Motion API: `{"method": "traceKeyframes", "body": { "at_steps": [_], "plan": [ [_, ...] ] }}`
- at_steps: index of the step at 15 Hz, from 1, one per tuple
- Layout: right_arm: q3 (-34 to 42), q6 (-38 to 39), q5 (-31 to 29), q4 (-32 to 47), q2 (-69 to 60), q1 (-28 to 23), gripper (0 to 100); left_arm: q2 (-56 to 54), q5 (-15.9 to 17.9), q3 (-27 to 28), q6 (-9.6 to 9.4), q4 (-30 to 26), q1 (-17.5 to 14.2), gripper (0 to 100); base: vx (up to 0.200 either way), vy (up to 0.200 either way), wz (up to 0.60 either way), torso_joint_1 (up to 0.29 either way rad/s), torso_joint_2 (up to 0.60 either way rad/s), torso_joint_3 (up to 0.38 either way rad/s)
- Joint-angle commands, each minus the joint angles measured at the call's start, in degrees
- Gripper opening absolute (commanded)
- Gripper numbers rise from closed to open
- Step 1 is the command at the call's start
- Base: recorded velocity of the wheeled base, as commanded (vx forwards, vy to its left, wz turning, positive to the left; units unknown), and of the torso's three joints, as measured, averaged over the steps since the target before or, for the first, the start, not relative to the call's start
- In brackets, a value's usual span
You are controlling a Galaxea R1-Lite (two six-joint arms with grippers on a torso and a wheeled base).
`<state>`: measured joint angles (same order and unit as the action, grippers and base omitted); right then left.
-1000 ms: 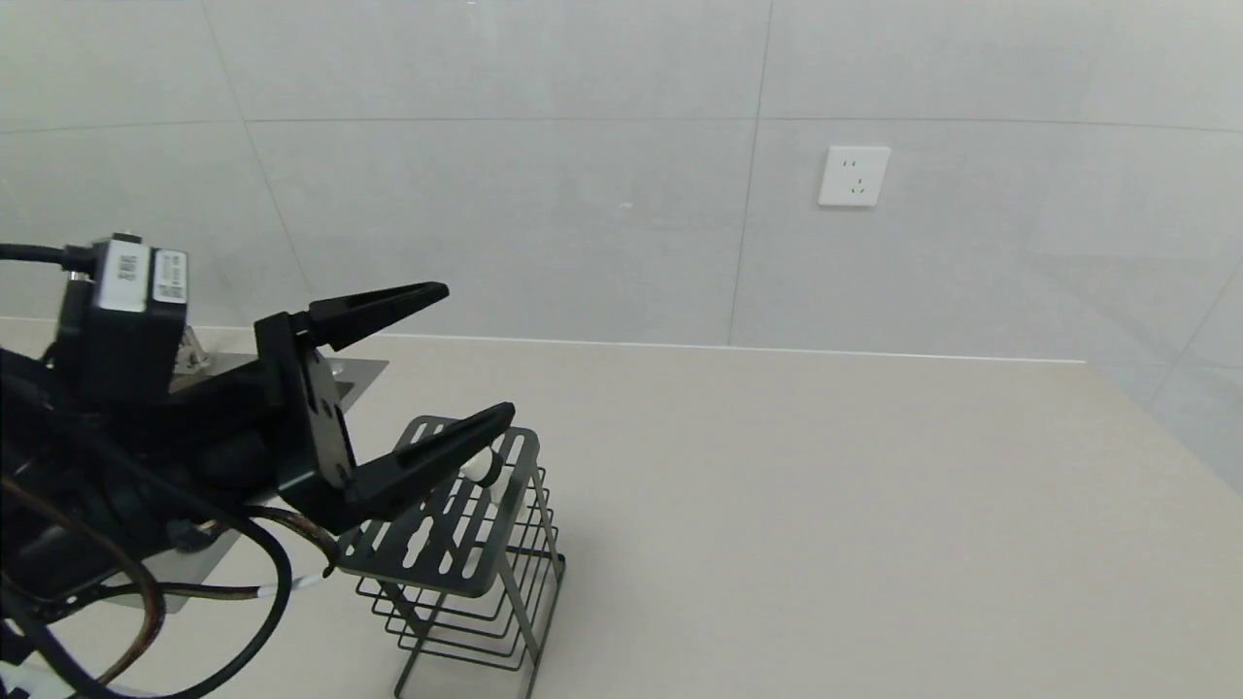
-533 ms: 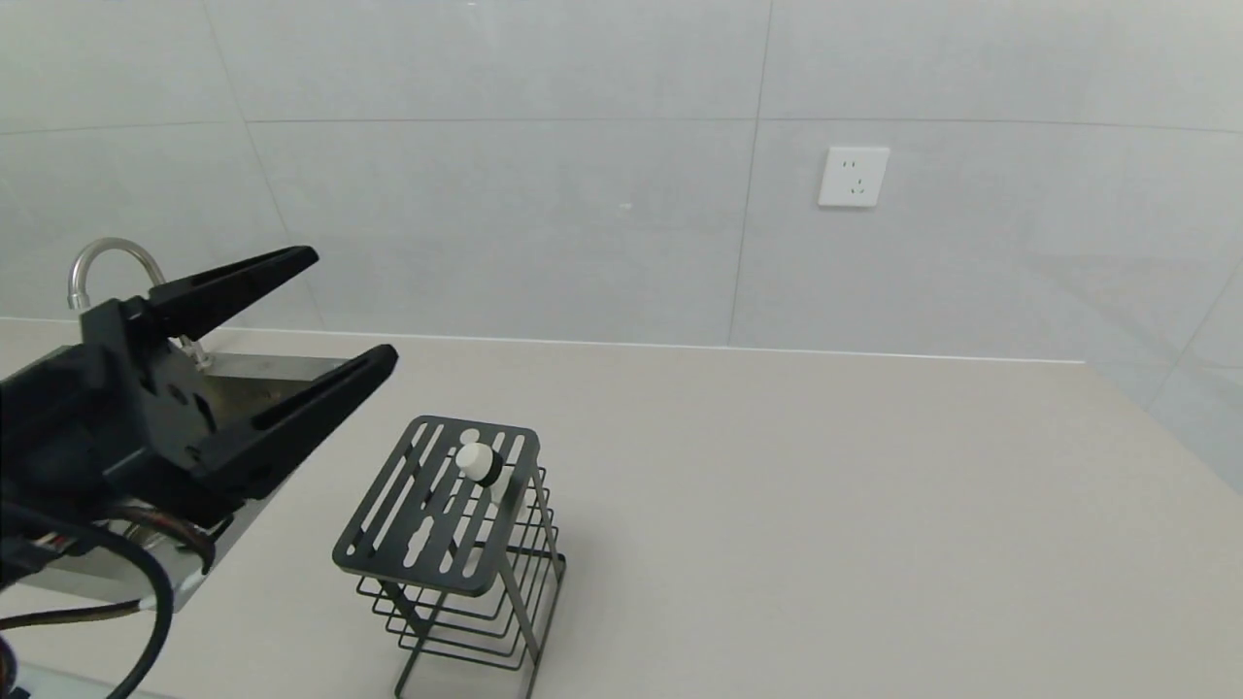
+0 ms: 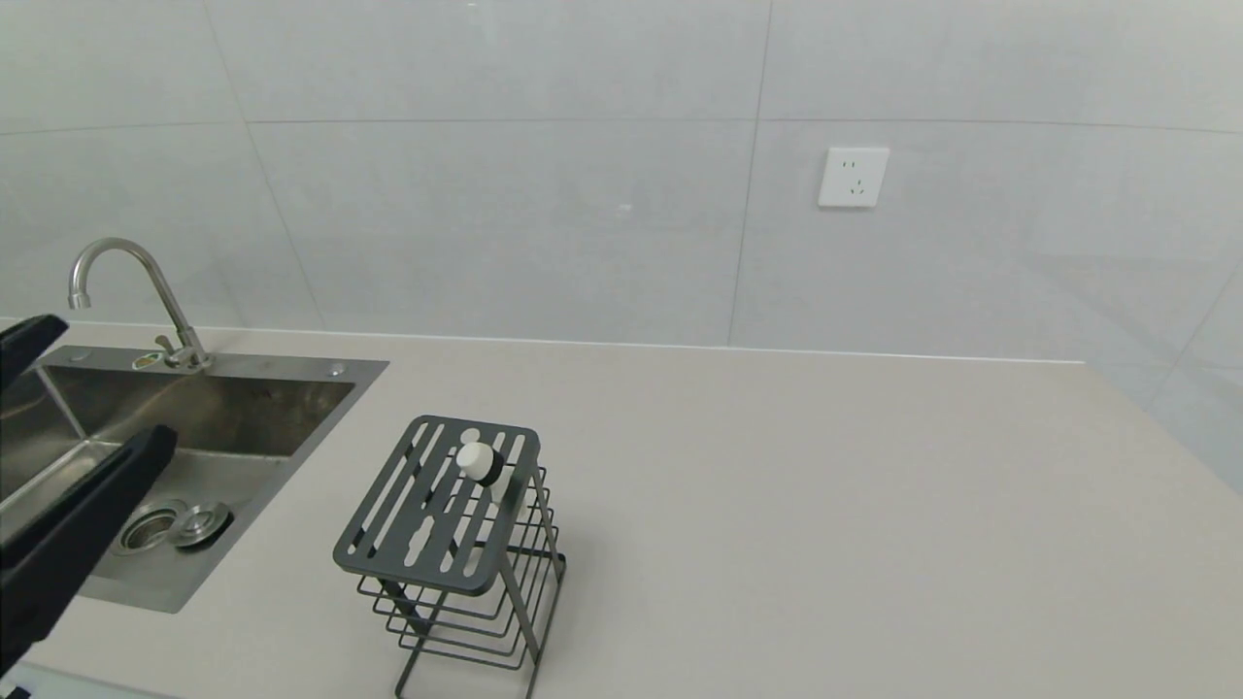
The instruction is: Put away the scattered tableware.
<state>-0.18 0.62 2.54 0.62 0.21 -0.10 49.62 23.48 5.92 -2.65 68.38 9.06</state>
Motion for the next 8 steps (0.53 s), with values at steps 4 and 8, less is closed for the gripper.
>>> {"method": "traceKeyframes", "body": {
  "at_steps": [4,8],
  "plan": [
    [0.01,-0.01,0.01,-0.01,0.06,0.01,0,-37.49,0.52,-5.22,2.82,-29.44,-6.95,100,0.000,0.000,0.00,0.000,0.00,0.000],
    [0.01,-0.01,0.01,-0.01,0.06,0.01,0,-46.10,-0.80,-4.17,3.00,-43.42,-7.12,100,0.000,0.000,0.00,0.000,0.00,0.000]
  ]
}}
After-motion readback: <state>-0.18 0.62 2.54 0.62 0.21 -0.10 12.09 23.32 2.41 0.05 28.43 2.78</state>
